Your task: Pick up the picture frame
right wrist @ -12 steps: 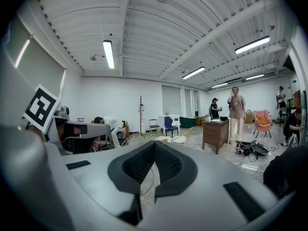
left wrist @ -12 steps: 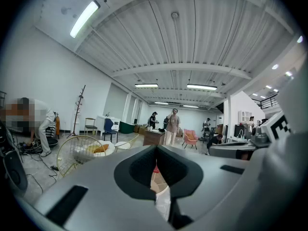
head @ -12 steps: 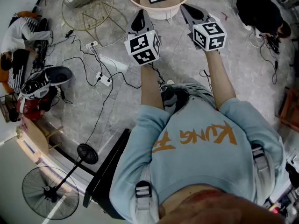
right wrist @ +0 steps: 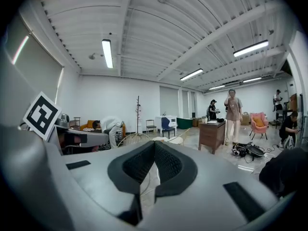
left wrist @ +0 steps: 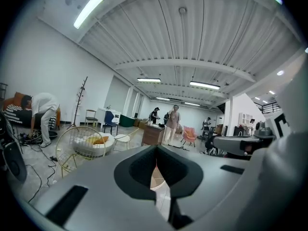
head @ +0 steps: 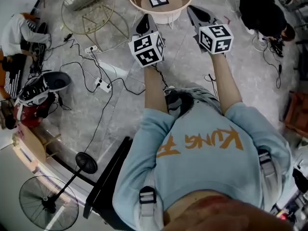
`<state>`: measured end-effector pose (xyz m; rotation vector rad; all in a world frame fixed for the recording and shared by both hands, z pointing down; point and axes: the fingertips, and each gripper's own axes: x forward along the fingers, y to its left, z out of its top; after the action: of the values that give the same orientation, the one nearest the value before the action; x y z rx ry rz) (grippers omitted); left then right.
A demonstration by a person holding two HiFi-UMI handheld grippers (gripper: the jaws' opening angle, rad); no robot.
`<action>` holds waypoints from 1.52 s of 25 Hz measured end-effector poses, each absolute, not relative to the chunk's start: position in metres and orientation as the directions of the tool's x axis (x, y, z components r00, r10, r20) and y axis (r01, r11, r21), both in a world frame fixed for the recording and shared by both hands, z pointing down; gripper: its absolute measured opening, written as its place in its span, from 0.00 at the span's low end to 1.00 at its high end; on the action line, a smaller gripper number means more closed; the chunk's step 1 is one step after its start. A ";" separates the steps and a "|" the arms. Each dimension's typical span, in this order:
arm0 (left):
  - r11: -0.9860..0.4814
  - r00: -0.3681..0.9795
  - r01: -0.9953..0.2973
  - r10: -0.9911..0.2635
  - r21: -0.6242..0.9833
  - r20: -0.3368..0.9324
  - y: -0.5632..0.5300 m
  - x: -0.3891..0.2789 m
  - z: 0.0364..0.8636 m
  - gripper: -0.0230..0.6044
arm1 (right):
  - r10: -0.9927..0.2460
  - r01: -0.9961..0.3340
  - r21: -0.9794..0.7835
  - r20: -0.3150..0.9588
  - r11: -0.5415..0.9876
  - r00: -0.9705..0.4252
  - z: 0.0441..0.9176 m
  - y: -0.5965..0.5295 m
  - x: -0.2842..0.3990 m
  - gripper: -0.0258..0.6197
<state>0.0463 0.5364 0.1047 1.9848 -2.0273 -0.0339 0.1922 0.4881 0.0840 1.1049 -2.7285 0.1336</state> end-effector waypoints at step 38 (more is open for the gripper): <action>0.048 -0.017 -0.948 -0.995 0.314 0.101 0.472 -0.035 0.088 0.07 | -0.648 -0.652 0.032 0.148 0.758 -0.747 0.058 0.401 0.136 0.04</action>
<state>-0.0353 0.4723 0.0878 1.9716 -2.0394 -0.2271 0.1360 0.4014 0.0584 1.0430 -2.8029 0.0323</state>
